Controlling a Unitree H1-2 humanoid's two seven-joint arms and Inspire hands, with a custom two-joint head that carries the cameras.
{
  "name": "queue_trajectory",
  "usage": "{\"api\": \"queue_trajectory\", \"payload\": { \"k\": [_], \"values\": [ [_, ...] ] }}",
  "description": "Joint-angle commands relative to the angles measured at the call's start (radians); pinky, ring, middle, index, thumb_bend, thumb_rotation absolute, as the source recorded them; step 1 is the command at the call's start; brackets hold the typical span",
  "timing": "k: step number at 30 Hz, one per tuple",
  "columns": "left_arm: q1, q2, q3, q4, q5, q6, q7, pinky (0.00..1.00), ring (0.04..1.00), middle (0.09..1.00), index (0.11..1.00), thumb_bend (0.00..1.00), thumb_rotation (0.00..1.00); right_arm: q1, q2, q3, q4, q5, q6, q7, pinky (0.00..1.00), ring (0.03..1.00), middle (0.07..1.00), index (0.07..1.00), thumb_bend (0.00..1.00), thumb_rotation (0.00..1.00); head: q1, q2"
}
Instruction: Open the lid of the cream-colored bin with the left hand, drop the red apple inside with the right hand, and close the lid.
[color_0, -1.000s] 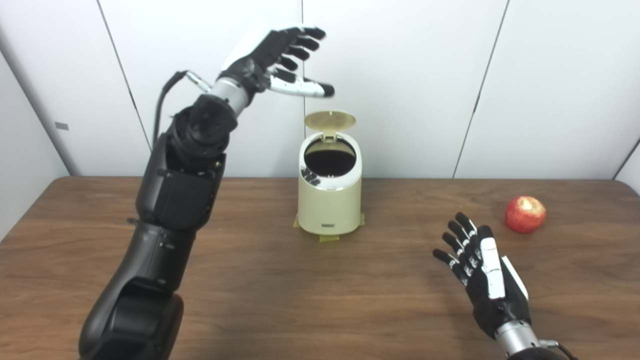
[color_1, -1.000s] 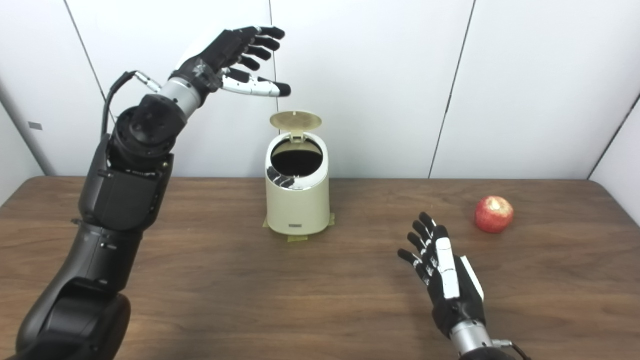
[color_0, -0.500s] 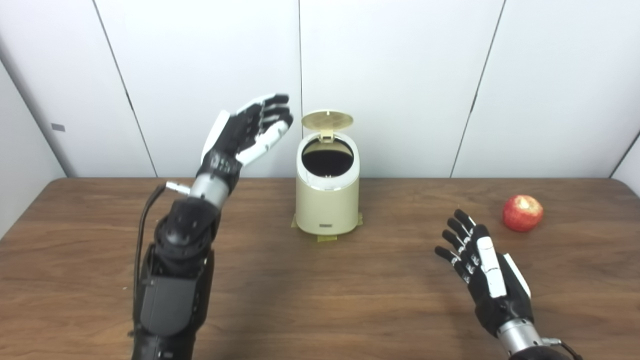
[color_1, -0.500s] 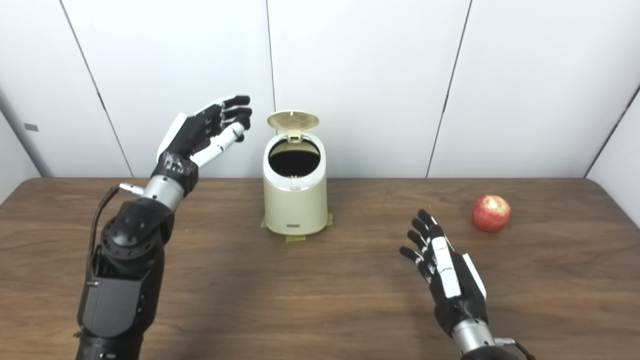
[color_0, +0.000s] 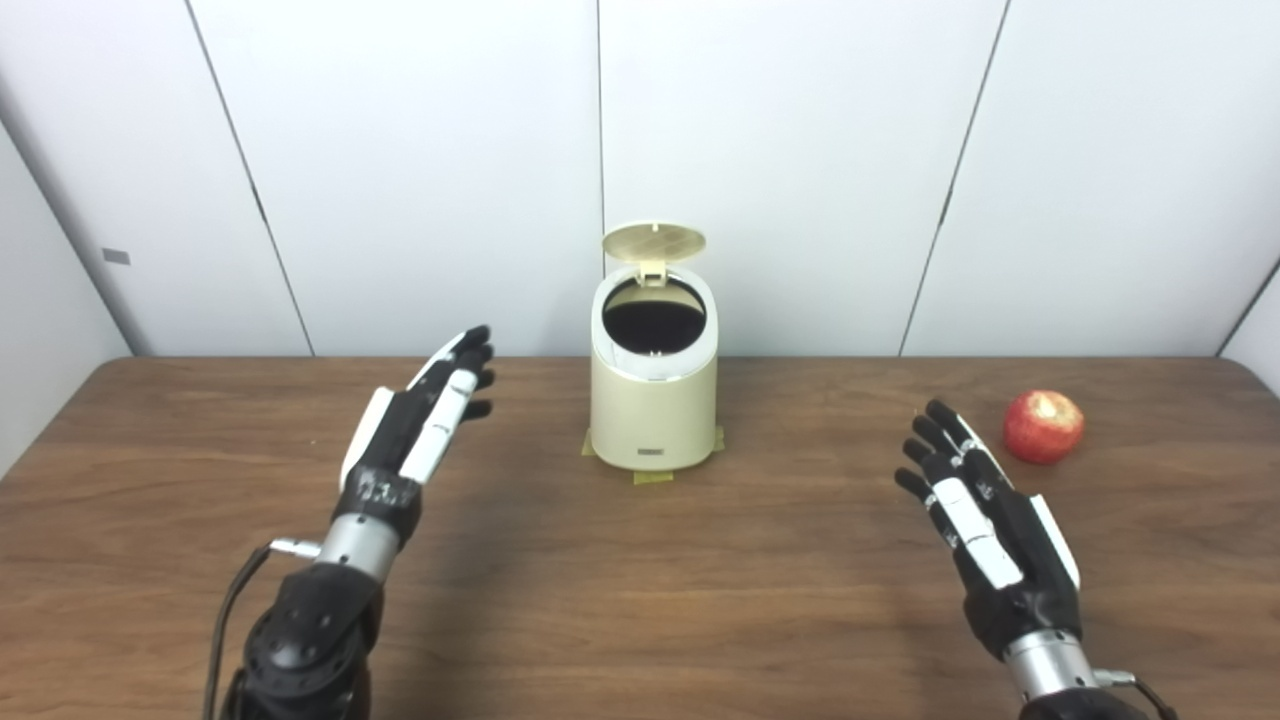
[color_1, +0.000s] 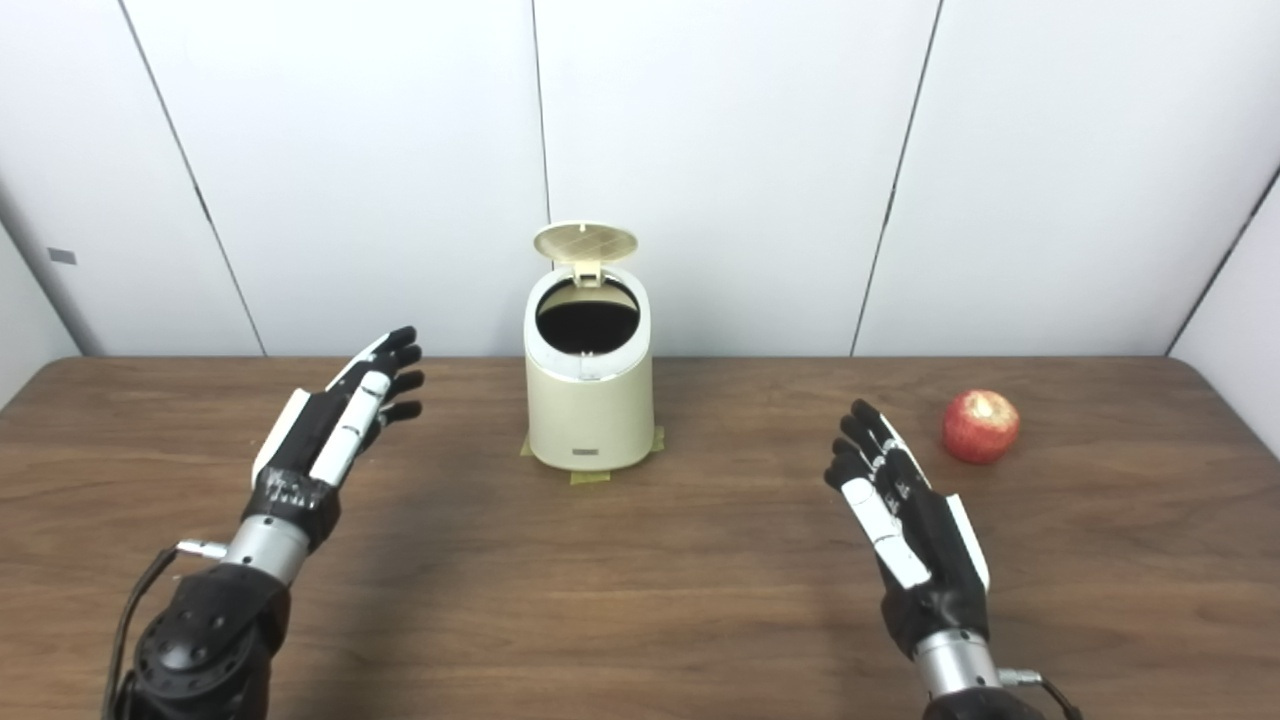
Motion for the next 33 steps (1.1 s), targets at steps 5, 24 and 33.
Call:
{"api": "queue_trajectory", "payload": {
  "k": [5,24,33],
  "values": [
    [0.041,0.03,0.021,-0.039,-0.057,-0.026,-0.003,0.88,0.915,0.948,0.973,0.43,0.88,-0.046,-0.025,-0.02,0.027,-0.115,-0.14,-0.058,0.77,0.855,0.874,0.854,0.69,0.3,-0.085,0.0],
    [0.056,0.112,0.041,-0.015,-0.148,-0.024,-0.035,0.97,0.966,0.986,0.997,0.38,0.9,-0.101,-0.163,-0.024,-0.153,-0.52,0.128,-0.125,0.69,0.791,0.828,0.82,0.76,0.21,-0.286,0.014],
    [0.065,0.115,0.038,-0.04,-0.153,-0.003,-0.026,0.95,0.964,0.979,0.998,0.36,0.91,-0.21,-0.316,-0.016,-0.126,-0.676,0.279,0.013,0.77,0.869,0.896,0.881,0.85,0.17,-0.29,0.018]
  ]
}}
